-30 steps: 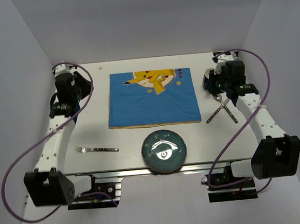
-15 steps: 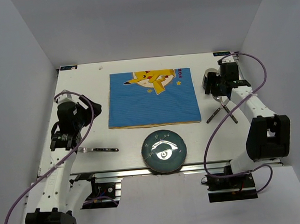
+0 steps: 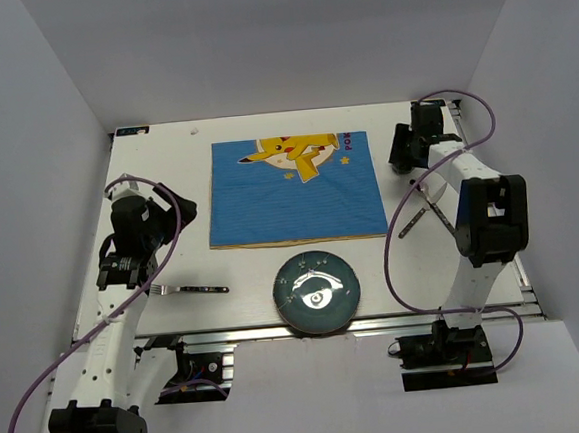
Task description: Set the dinner table for one person
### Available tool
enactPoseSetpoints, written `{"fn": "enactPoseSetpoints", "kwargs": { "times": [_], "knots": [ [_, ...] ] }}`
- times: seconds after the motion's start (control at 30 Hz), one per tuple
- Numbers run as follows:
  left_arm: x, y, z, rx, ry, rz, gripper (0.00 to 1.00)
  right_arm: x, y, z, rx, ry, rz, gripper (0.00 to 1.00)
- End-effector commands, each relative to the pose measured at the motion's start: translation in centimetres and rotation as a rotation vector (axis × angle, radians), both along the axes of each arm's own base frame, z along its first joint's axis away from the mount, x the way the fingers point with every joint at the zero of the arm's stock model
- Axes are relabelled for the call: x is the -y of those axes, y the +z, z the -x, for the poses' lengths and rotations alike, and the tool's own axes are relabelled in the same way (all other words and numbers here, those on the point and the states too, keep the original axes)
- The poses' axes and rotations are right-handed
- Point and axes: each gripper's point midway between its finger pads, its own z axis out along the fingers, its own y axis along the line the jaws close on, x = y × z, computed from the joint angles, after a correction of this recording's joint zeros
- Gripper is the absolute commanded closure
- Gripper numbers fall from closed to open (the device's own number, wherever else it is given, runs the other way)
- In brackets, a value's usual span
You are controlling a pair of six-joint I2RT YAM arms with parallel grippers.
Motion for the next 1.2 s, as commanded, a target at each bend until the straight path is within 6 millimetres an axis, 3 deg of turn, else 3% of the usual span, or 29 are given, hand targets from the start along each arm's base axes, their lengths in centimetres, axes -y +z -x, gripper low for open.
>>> {"fn": "enactPoseSetpoints", "kwargs": {
  "times": [0.0,0.33,0.5,0.6,0.67,0.83,1.03,1.17],
  "knots": [
    [0.0,0.9,-0.1,0.010,0.002,0.003,0.04,0.8,1.4,-2.9,0.076,-0.066,0.014,0.37],
    [-0.3,1.4,0.2,0.016,0.020,-0.004,0.04,2.1,0.1,-2.8,0.063,-0.107,0.077,0.64],
    [-0.2,1.6,0.2,0.022,0.010,0.000,0.03,2.4,1.0,-3.3,0.108,-0.077,0.105,0.83],
    [0.0,1.6,0.4,0.028,0.006,0.009,0.03,2.3,3.1,-3.9,0.184,-0.038,0.120,1.00],
    [0.1,1.3,0.6,0.027,0.006,0.019,0.03,1.8,3.8,-4.1,0.222,0.011,0.122,1.00],
    [0.1,0.9,1.0,0.021,0.005,0.024,0.02,-0.1,8.6,-4.9,0.417,0.164,0.133,1.00],
    [0.2,0.4,0.9,0.013,0.004,0.032,0.02,-3.8,10.9,-4.9,0.514,0.350,0.113,1.00],
    [0.2,0.3,0.9,0.013,0.004,0.032,0.02,-6.7,11.0,-4.4,0.535,0.447,0.088,1.00]
  ]
}}
